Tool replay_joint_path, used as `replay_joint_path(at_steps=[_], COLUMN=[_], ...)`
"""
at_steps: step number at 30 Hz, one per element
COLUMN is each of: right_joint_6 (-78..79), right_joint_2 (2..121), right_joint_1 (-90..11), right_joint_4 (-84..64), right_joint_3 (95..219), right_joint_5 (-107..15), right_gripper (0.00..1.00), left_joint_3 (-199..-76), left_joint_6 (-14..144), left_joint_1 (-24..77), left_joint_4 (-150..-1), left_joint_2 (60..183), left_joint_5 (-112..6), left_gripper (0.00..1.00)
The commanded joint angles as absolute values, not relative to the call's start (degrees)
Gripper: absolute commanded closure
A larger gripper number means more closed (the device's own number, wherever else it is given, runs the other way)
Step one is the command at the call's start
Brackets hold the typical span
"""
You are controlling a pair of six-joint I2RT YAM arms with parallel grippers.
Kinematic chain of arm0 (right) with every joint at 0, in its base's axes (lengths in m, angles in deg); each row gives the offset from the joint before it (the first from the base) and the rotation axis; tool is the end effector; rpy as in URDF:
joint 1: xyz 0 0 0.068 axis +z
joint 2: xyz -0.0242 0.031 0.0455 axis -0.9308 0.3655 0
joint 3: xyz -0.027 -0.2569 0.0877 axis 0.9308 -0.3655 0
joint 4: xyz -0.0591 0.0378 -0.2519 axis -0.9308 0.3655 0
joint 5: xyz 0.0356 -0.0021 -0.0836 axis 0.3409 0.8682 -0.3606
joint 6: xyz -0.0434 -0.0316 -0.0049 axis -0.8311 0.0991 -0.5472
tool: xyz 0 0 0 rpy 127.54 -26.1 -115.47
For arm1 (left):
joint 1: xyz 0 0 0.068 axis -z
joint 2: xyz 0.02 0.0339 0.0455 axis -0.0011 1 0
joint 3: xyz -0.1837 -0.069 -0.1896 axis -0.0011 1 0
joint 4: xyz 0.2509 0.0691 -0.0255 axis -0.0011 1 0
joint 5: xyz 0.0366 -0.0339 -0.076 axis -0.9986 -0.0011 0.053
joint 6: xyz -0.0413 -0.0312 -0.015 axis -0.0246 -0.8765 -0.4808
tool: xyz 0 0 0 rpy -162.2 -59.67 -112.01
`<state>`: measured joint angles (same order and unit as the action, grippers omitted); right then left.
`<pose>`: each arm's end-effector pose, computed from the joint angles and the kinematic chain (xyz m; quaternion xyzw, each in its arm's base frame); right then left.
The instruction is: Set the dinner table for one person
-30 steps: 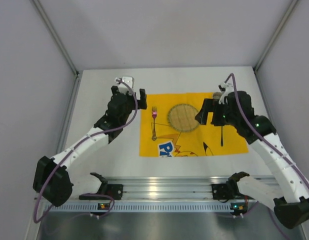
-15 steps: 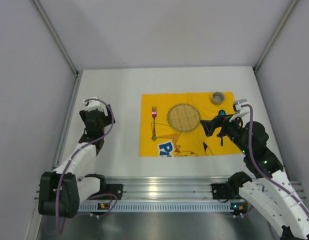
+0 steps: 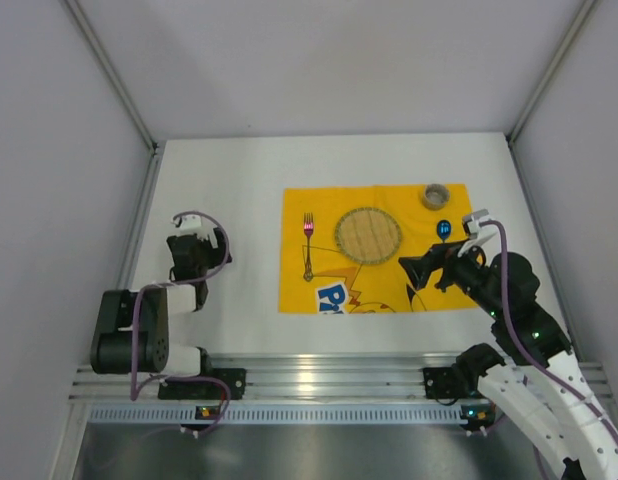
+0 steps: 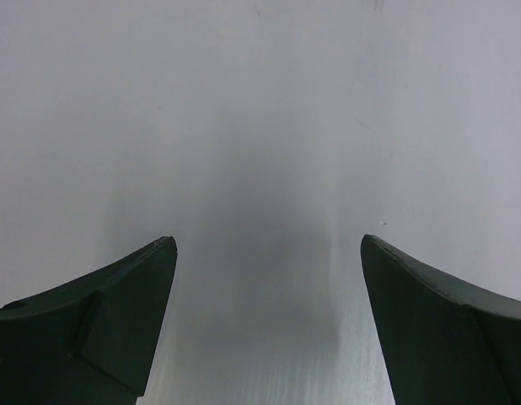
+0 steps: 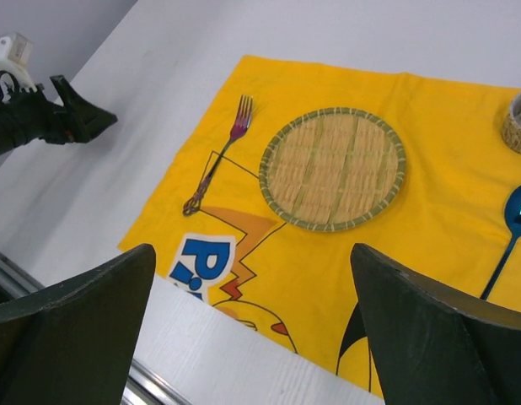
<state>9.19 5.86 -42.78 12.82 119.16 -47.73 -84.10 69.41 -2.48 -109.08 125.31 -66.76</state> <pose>0.1016 0.0535 0.3180 -0.1049 0.7622 0.2639 0.5817 0.2422 0.0142 0.1421 -0.0958 0.8381 0.0200 0.5366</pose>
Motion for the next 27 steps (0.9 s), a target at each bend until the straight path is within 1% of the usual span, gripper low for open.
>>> replay_joint_path(at_steps=[1,3,5,6,8,9,10,12,13,16,18,20,24,27], right_joint_6=[8.3,9.0,9.8,10.2,10.4,10.6,10.6,9.6,8.5,5.5,5.7,7.4,20.8,21.5], right_joint_2=[6.1,6.1,5.9,5.9,6.0,6.2,6.4,6.9,7.1,8.2,8.9,10.6,14.4,17.3], right_joint_1=[-41.8,-41.8,-41.8,-41.8,-41.8,-41.9,-41.8,-41.8,-41.8,-41.8,-41.8,-41.8,-41.8,-41.5], right_joint_4=[14.6,14.7,14.6,14.8,14.9,15.4,15.5,15.8,15.8,15.4,13.5,13.0,11.5,11.1], right_joint_3=[119.8,119.3,118.8,118.7,118.6,118.6,118.7,118.5,118.7,120.3,120.6,121.8,123.0,124.0], right_joint_5=[-44.8,-44.5,-44.8,-45.0,-45.8,-46.6,-47.2,-47.9,-48.1,-51.3,-51.3,-51.4,-56.6,-55.1], right_gripper=[0.00,0.00,0.00,0.00,0.00,0.00,0.00,0.00,0.00,0.00,0.00,0.00,0.00,0.00], left_joint_3=[-86.8,-89.0,-88.8,-87.7,-87.5,-85.1,-81.8,-82.8,-82.6,-83.5,-83.5,-83.5,-83.5,-83.5], left_joint_6=[68.7,70.8,73.7,74.3,73.4,73.4,74.6,74.9,75.0,74.5,74.5,74.5,74.5,74.5], left_joint_1=[-2.5,-2.6,-2.3,-1.5,-0.6,-0.3,-0.1,2.5,3.0,2.9,2.7,2.7,2.7,2.7], left_joint_4=[-121.6,-120.6,-128.7,-131.3,-128.9,-137.4,-141.2,-136.2,-137.5,-136.2,-135.9,-136.1,-136.1,-136.2], left_joint_2=[128.0,130.3,134.6,136.1,134.3,134.5,136.7,135.3,135.5,135.8,135.7,135.8,135.8,135.8], left_joint_5=[-59.7,-59.5,-56.6,-57.5,-60.7,-62.8,-62.5,-66.8,-68.4,-68.8,-68.2,-68.2,-68.2,-68.2], left_gripper=[0.05,0.06,0.05,0.01,0.02,0.01,0.07,0.06,0.01,0.01,0.01,0.01,0.02,0.02])
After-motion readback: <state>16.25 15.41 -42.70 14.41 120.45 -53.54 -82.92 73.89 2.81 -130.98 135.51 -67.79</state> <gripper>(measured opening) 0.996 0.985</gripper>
